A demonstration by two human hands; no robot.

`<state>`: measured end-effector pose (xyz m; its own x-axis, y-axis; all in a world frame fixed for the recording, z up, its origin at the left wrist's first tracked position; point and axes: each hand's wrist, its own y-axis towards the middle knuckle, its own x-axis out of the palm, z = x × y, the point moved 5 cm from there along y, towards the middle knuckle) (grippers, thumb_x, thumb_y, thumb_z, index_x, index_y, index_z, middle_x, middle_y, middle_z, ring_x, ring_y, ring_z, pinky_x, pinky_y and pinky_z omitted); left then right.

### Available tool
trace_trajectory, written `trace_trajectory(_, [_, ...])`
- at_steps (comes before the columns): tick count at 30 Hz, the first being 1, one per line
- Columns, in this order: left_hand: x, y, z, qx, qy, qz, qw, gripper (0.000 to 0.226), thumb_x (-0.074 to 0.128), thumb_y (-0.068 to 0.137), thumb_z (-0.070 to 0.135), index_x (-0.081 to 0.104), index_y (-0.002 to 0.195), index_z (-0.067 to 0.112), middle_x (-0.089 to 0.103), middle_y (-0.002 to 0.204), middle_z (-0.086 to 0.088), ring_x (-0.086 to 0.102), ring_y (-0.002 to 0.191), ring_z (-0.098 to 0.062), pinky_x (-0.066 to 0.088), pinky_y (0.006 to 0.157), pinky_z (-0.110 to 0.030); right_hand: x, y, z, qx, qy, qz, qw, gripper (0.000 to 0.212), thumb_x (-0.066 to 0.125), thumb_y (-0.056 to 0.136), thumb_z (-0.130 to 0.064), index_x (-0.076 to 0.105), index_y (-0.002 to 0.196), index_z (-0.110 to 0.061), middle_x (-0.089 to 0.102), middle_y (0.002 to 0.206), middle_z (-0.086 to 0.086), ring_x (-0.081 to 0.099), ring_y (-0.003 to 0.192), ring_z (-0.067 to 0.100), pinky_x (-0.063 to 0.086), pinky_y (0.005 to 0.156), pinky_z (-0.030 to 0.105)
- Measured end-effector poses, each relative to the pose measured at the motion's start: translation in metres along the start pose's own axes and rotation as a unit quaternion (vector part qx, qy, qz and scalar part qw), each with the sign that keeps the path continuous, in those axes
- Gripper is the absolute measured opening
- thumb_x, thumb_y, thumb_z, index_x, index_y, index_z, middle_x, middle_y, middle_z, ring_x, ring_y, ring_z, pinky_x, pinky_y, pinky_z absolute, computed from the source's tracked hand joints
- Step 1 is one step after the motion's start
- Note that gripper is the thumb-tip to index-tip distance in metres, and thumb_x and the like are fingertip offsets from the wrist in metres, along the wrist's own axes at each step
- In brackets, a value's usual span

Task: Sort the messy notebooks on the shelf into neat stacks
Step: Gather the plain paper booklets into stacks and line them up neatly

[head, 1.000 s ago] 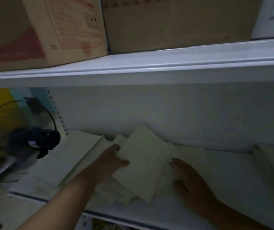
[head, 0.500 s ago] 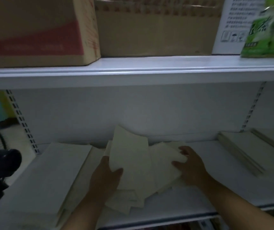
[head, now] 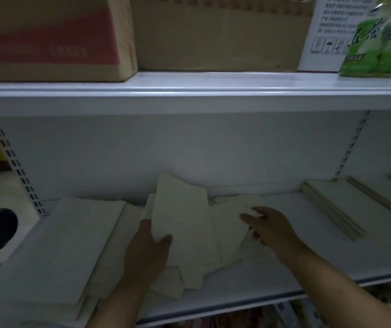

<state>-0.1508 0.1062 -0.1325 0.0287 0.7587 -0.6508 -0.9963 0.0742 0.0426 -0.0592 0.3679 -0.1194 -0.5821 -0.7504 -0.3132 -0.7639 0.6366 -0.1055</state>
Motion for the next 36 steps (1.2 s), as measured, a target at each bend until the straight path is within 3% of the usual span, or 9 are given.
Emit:
trace_trajectory(4, [-0.002,-0.003,0.004,-0.017,0.028,0.008,0.999,0.043,0.064,0.085,0.031,0.045,0.119,0.012,0.058,0.123,-0.012,0.057,0.112,-0.03,0.043,0.083,-0.033,0.011,-0.01,0.0,0.037,0.06,-0.048,0.996,0.019,0.071,0.081,-0.032,0.063,0.088,-0.016,0.064,0.075,0.014,0.058,0.06,0.023,0.044,0.058,0.029])
trace_trajectory(8, [0.0,-0.002,0.006,-0.017,0.035,0.009,0.999,0.037,0.065,0.084,0.029,0.047,0.112,0.012,0.061,0.116,-0.012,0.059,0.105,-0.031,0.044,0.081,-0.034,0.026,-0.012,0.012,-0.059,-0.148,-0.093,0.983,0.059,0.065,0.086,-0.028,0.038,0.138,-0.023,0.061,0.082,-0.003,0.061,0.075,0.016,0.047,0.067,0.026])
trace_trajectory(12, [-0.005,0.01,0.004,-0.049,-0.115,-0.006,0.992,0.016,0.067,0.084,0.011,0.056,0.096,0.01,0.066,0.102,-0.016,0.062,0.082,-0.026,0.049,0.074,-0.037,0.006,0.003,0.026,-0.038,0.05,-0.028,0.998,0.032,0.054,0.089,-0.001,0.059,0.116,-0.017,0.065,0.108,0.009,0.061,0.089,0.023,0.055,0.077,0.04])
trace_trajectory(16, [-0.005,0.015,-0.004,-0.057,-0.102,-0.005,0.993,0.016,0.066,0.085,0.011,0.053,0.096,0.011,0.063,0.099,-0.012,0.06,0.085,-0.025,0.05,0.076,-0.038,-0.029,0.021,0.03,0.046,0.273,-0.007,0.961,0.028,0.05,0.09,-0.005,0.063,0.113,-0.011,0.07,0.098,0.007,0.065,0.09,0.027,0.05,0.075,0.038])
trace_trajectory(21, [-0.002,0.017,-0.003,-0.059,-0.073,-0.021,0.995,0.034,0.069,0.083,0.013,0.055,0.114,0.014,0.065,0.106,-0.009,0.063,0.096,-0.027,0.051,0.087,-0.042,-0.059,0.034,0.028,0.091,0.252,-0.069,0.961,0.033,0.063,0.079,-0.027,0.068,0.108,-0.012,0.073,0.091,0.016,0.07,0.079,0.031,0.054,0.071,0.042])
trace_trajectory(26, [0.0,0.019,-0.005,-0.077,-0.124,-0.054,0.988,0.032,0.069,0.084,0.027,0.06,0.112,0.015,0.066,0.112,-0.011,0.064,0.097,-0.026,0.05,0.091,-0.044,-0.008,0.033,-0.006,0.072,0.304,-0.151,0.938,0.02,0.051,0.089,-0.006,0.066,0.102,-0.008,0.074,0.074,0.008,0.069,0.059,0.02,0.053,0.052,0.026])
trace_trajectory(29, [0.002,0.018,-0.004,-0.089,-0.159,-0.077,0.98,0.028,0.062,0.088,0.033,0.061,0.11,0.015,0.067,0.106,-0.003,0.064,0.094,-0.021,0.051,0.083,-0.033,0.04,0.036,-0.018,0.048,0.276,-0.181,0.943,0.027,0.049,0.092,0.001,0.058,0.117,0.004,0.071,0.091,0.013,0.068,0.073,0.023,0.057,0.058,0.026])
trace_trajectory(33, [0.003,0.014,-0.003,-0.075,-0.177,-0.119,0.974,0.052,0.087,0.057,0.023,0.064,0.102,0.011,0.072,0.094,-0.007,0.069,0.083,-0.024,0.054,0.071,-0.033,0.064,0.042,-0.018,0.048,0.234,-0.209,0.948,0.028,0.054,0.093,-0.013,0.059,0.118,0.001,0.067,0.11,0.017,0.065,0.095,0.026,0.056,0.08,0.035])
trace_trajectory(36, [0.005,0.018,-0.008,-0.071,-0.184,-0.102,0.975,0.073,0.08,0.034,0.031,0.063,0.102,0.008,0.072,0.095,-0.013,0.067,0.085,-0.029,0.054,0.077,-0.038,0.026,0.059,-0.004,-0.037,-0.027,-0.111,0.993,0.051,0.062,0.09,-0.025,0.048,0.136,-0.01,0.053,0.135,0.006,0.054,0.119,0.02,0.043,0.102,0.034])
